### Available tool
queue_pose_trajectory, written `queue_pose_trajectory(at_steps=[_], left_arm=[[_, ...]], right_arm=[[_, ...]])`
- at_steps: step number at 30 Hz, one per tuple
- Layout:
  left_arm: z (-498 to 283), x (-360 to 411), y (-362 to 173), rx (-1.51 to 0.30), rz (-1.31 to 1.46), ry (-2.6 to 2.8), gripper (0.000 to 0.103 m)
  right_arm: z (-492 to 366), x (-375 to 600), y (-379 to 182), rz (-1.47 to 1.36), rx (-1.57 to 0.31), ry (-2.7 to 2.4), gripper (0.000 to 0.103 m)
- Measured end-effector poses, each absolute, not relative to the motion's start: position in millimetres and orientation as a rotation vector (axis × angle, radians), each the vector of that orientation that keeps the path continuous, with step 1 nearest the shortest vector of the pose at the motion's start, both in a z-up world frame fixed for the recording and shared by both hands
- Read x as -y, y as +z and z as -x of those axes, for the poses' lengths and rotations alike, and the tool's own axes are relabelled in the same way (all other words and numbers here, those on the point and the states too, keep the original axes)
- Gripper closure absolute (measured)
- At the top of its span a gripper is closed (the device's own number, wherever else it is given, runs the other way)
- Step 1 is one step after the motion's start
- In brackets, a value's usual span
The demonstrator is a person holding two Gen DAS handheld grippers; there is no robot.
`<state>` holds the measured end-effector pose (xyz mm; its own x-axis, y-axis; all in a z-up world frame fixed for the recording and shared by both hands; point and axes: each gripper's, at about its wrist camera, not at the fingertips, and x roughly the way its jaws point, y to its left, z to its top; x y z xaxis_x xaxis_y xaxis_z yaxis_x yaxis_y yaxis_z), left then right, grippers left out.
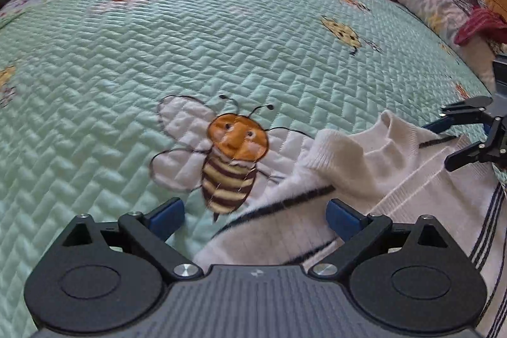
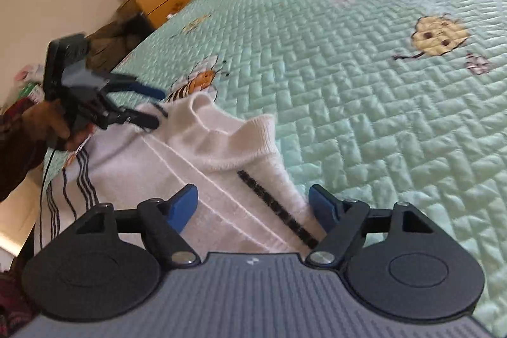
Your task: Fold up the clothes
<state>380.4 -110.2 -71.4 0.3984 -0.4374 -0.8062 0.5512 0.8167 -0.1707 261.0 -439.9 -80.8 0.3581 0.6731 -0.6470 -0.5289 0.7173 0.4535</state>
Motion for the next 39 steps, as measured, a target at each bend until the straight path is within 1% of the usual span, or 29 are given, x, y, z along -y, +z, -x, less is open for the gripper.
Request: queue_pose_trajectory(at_steps=[3,5,6,8,10,12,15,16,18,20,22,23,24,25,29,30,31,32,33,34,39], left_arm=[[-380.5,114.9,-72.9,-0.995,-0.138,-0.704,0.003],[-379.9,116.6,-72.8,-1.013,-0.126,-0.762,0.004],[-380.1,117.2,-72.8,-1.027,-0.120,-0.792,0.004],[-381.2,118.6,-73.4,-1.050,-0.115,-0.842,0.005],[-384.5,120.2,-74.8,-1.063,-0.124,-0.864,0.007],[-387.8,119.7,-74.8,-1.075,-0.113,-0.874,0.008],[-386.8,120.3,-72.4,-1.083,-0.130,-0.889,0.011],[-386.7,120.0,-71.4,-1.088,-0.128,-0.900,0.015],[-387.5,118.8,-70.0,-1.106,-0.108,-0.931,0.029],[-388.9,117.9,-70.1,-1.125,-0.096,-0.958,0.068],[-390.9,116.6,-71.0,-1.141,-0.084,-0.978,0.074],[-392.9,115.5,-72.5,-1.144,-0.079,-0.978,0.079],[-394.8,114.3,-74.0,-1.147,-0.073,-0.978,0.082],[-396.7,113.2,-75.3,-1.151,-0.065,-0.977,0.084],[-401.0,111.8,-76.9,-1.167,-0.038,-0.962,0.084],[-400.9,112.6,-76.1,-1.171,-0.036,-0.956,0.084],[-400.1,113.9,-75.3,-1.170,-0.041,-0.950,0.085],[-397.3,116.4,-73.5,-1.161,-0.061,-0.940,0.085],[-393.2,120.1,-70.8,-1.145,-0.091,-0.925,0.086],[-388.2,124.4,-67.8,-1.126,-0.126,-0.905,0.086],[-362.4,138.8,-52.4,-1.045,-0.246,-0.810,0.088]], right_arm=[[-272.0,443.0,-84.8,-0.250,-0.939,0.850,0.025],[-278.0,442.0,-87.6,-0.311,-0.983,0.928,0.039],[-280.8,441.4,-89.1,-0.338,-1.005,0.965,0.049],[-285.6,440.0,-92.0,-0.325,-1.036,0.992,0.053],[-292.7,441.8,-95.1,-0.336,-1.057,1.003,0.063],[-299.2,443.4,-99.7,-0.356,-1.068,1.020,0.063],[-301.3,440.2,-100.4,-0.335,-1.039,1.061,0.059],[-301.0,439.3,-101.0,-0.343,-1.034,1.068,0.056],[-300.1,437.8,-102.1,-0.352,-1.022,1.081,0.052],[-306.8,439.8,-104.6,-0.383,-1.021,1.095,0.043],[-304.8,436.1,-104.5,-0.398,-1.021,1.138,0.019],[-303.6,431.9,-103.4,-0.392,-1.020,1.165,0.014],[-302.7,427.9,-102.4,-0.384,-1.020,1.191,0.006],[-303.3,424.3,-101.0,-0.367,-1.023,1.204,0.000],[-309.1,419.4,-100.5,-0.357,-1.048,1.236,0.001],[-311.7,424.5,-100.8,-0.377,-1.061,1.217,0.008],[-314.3,429.5,-101.1,-0.396,-1.074,1.195,0.028],[-316.7,434.2,-102.6,-0.402,-1.087,1.145,0.041],[-318.9,438.5,-104.2,-0.405,-1.099,1.095,0.070],[-318.4,439.3,-105.8,-0.390,-1.108,1.040,0.093],[-293.8,424.8,-86.8,-0.263,-1.048,0.925,0.093]])
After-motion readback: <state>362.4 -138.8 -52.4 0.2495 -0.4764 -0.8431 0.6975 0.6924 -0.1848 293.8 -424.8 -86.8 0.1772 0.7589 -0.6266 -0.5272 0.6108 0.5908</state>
